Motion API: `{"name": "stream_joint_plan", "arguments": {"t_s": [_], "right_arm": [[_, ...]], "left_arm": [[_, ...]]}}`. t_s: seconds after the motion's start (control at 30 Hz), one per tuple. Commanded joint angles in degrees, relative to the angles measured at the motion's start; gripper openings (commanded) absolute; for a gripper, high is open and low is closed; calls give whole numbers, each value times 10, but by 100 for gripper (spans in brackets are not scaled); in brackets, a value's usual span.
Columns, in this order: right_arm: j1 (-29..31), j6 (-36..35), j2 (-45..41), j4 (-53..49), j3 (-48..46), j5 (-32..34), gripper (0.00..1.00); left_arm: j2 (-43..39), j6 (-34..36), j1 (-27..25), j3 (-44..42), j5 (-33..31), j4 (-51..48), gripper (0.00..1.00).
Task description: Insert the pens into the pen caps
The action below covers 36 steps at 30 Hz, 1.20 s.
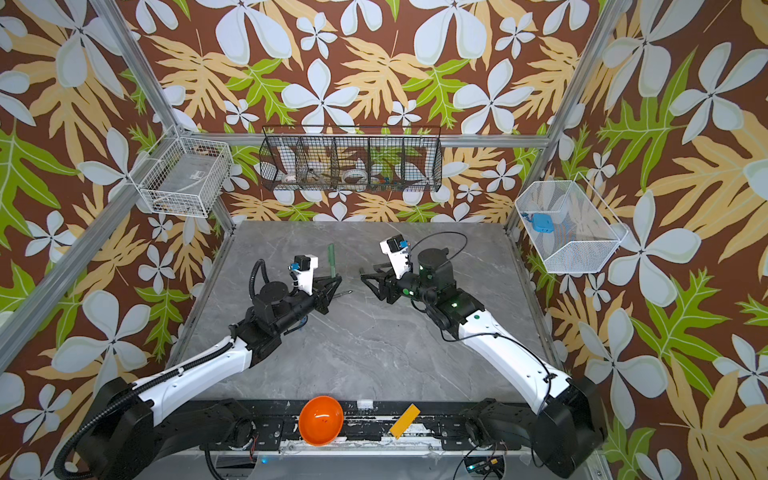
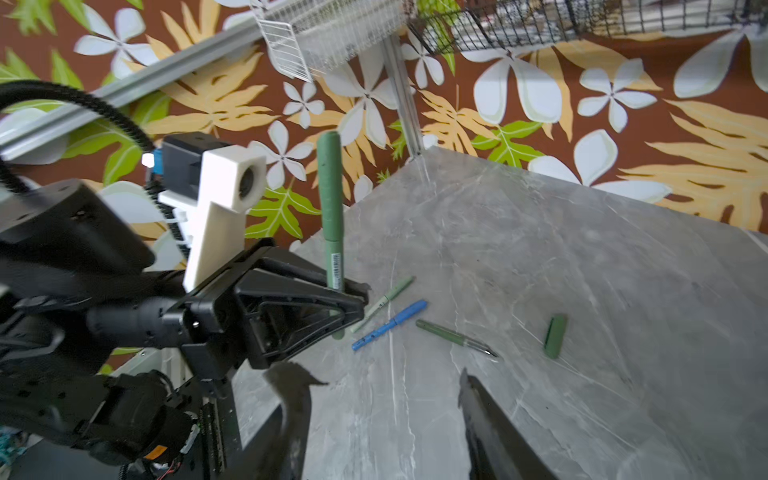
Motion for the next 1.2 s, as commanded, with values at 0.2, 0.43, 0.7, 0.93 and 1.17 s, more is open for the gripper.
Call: {"name": "stream_joint_plan", "arguments": {"t_s": [0.2,0.43,0.7,0.93,1.17], "right_arm": [[0,-30,148,-107,92,83,59],[6,-30,285,-126,197,76,60],[43,-46,459,-199,367,87,62],[73,-63,568,-236,476,104,63],[74,-65,615,-255,532,107,63]], "left_arm": [[18,-87,1,-36,-134,-172,0],[32,-130,2,-63,-123,-222,0],[22,-158,2,-98,-123,-218,0],[71,-173,1,-98,-100,-209,0],[145,-168,2,-49,-118,-245,0]]}}
